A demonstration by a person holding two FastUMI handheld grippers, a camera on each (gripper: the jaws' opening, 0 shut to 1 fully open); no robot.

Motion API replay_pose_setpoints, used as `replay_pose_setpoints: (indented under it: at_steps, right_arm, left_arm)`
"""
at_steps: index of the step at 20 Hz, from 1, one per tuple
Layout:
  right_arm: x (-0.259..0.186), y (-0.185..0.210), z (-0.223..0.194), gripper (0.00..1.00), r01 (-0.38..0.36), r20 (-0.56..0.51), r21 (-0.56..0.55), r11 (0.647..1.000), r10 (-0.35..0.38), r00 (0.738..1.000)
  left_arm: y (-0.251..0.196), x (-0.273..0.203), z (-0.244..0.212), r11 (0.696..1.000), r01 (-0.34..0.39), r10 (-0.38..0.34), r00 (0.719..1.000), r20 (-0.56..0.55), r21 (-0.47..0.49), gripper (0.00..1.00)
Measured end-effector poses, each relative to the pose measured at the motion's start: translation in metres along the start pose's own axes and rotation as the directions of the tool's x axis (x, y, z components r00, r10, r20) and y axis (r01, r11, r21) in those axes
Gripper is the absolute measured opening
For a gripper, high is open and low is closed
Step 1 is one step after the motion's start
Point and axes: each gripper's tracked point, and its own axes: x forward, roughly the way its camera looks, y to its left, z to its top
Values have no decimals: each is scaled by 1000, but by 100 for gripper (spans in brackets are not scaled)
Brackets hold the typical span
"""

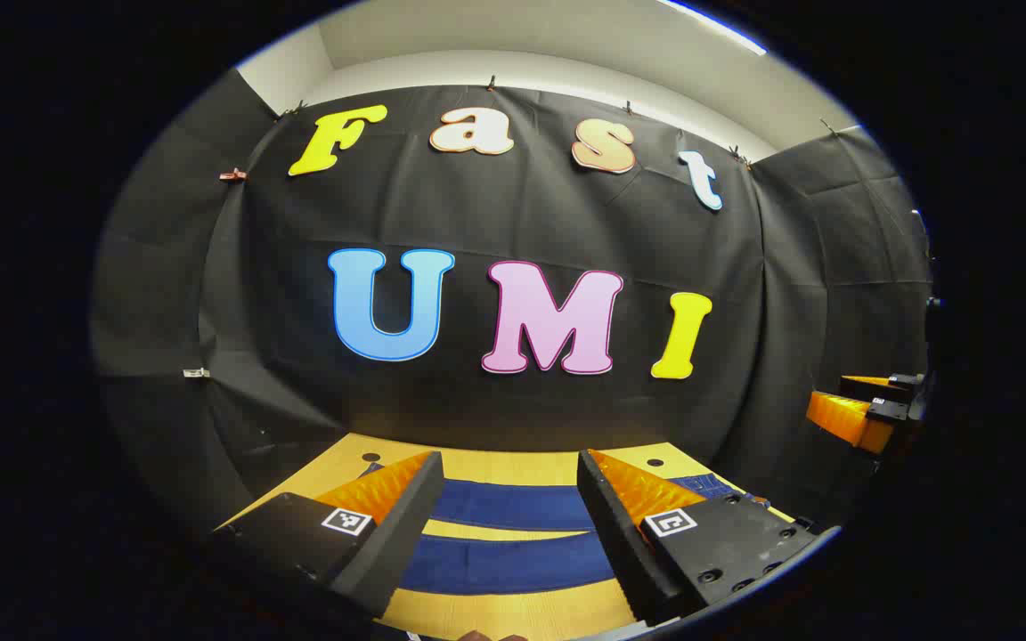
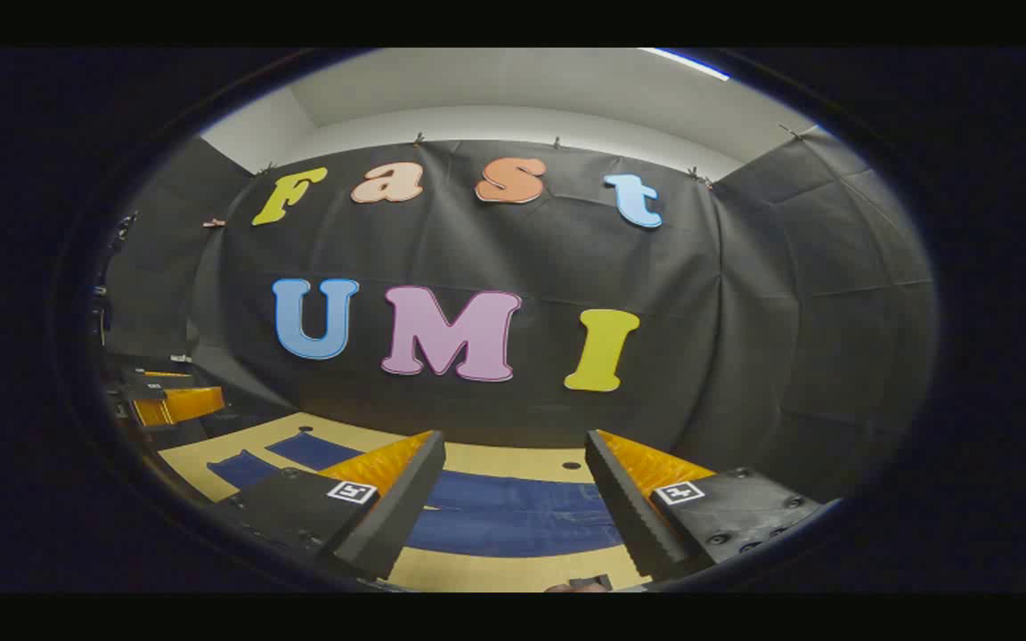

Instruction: Grasp the waist and the cuffs of the jeans and fold them to make the two legs overlap; first hold the waist and fold one-third of the jeans toward the cuffs, then hold the cuffs and fold the remaining one-third in the same direction to finish folding.

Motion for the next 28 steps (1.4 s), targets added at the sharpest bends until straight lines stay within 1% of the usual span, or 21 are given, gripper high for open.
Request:
replay_pose_setpoints:
  at_steps: [2, 3, 8, 9, 10, 12, 15, 16, 17, 20, 23, 25, 26, 27, 28]
  right_arm:
    - [1, -13, -3, 97, 18, -4, -10, 1000, -18, 1000]
    - [1, -17, -4, 97, 25, -6, -11, 1000, -25, 1000]
    - [4, -35, -7, 97, 52, -10, -24, 998, -52, 999]
    - [5, -37, -6, 95, 55, -6, -34, 998, -55, 998]
    - [7, -36, -5, 97, 50, -4, -38, 998, -50, 999]
    - [9, -34, -4, 97, 36, 0, -38, 999, -36, 999]
    - [14, -33, -1, 97, 28, 4, -49, 998, -28, 1000]
    - [14, -32, 0, 95, 24, 9, -56, 998, -23, 1000]
    - [16, -31, 3, 97, 18, 15, -60, 998, -17, 1000]
    - [18, -32, 6, 97, 13, 22, -73, 997, -12, 1000]
    - [24, -33, 17, 97, 7, 38, -60, 998, -5, 999]
    - [30, -35, 25, 97, 1, 55, -76, 997, 3, 998]
    - [34, -35, 30, 97, -7, 65, -87, 996, 13, 998]
    - [38, -34, 32, 97, -18, 68, -102, 995, 25, 997]
    - [43, -35, 32, 97, -30, 66, -118, 993, 38, 997]
  left_arm:
    - [0, 3, 2, 1000, 2, -2, 1000, 8, 4, 92]
    - [-1, 5, 3, 1000, 4, -4, 1000, 9, 5, 95]
    - [-9, 14, 5, 1000, 20, -20, 1000, 9, 14, 95]
    - [-10, 15, 7, 1000, 24, -24, 1000, 11, 20, 95]
    - [-12, 16, 7, 999, 28, -29, 999, 15, 25, 95]
    - [-15, 15, 11, 999, 40, -41, 999, 25, 27, 95]
    - [-12, 16, 12, 999, 38, -39, 999, 25, 30, 96]
    - [-10, 15, 12, 999, 34, -34, 999, 24, 31, 95]
    - [-7, 14, 13, 999, 29, -30, 999, 22, 31, 95]
    - [5, 15, 12, 1000, 13, -13, 1000, 19, 27, 95]
    - [22, 9, 12, 999, -1, 0, 1000, 17, 50, 95]
    - [36, 5, 11, 998, -6, 5, 1000, 12, 59, 95]
    - [43, 4, 10, 999, 0, -1, 1000, 9, 53, 92]
    - [49, 1, 8, 999, 4, -4, 1000, 4, 45, 95]
    - [61, -3, 5, 999, 2, -1, 1000, -2, 45, 95]
